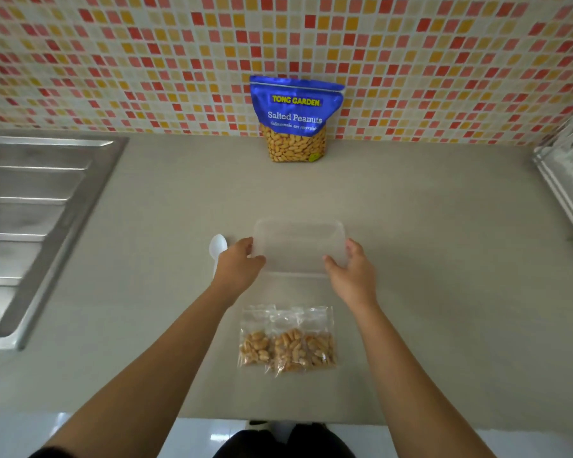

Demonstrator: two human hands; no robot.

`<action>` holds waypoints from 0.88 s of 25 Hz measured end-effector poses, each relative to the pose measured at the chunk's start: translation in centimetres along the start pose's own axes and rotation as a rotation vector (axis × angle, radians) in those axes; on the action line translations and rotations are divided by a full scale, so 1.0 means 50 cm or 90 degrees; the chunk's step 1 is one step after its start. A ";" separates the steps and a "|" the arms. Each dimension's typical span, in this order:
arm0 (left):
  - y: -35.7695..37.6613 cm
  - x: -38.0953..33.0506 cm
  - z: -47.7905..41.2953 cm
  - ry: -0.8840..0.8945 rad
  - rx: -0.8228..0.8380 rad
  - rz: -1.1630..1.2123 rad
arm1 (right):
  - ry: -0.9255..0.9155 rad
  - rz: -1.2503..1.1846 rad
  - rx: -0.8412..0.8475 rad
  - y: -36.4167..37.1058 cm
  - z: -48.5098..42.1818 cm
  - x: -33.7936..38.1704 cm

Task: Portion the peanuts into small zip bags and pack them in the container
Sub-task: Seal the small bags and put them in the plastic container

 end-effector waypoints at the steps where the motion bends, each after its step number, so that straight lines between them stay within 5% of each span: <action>1: 0.002 0.006 0.000 0.001 0.004 -0.004 | 0.011 -0.021 -0.008 -0.002 0.002 0.001; 13: 0.004 0.002 0.015 0.085 0.066 -0.178 | 0.136 -0.371 0.039 -0.032 -0.003 -0.018; 22: 0.021 0.028 0.012 0.163 0.051 -0.210 | 0.121 -0.400 0.133 -0.038 -0.018 -0.040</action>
Point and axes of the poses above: each hand's wrist, its own z-axis away from the middle knuckle, its own y-axis out of the palm, x = y × z, the point moved 1 cm from there along -z, towards the middle knuckle, and after that the axes turned 4 degrees about -y, right-handed, at the moved point
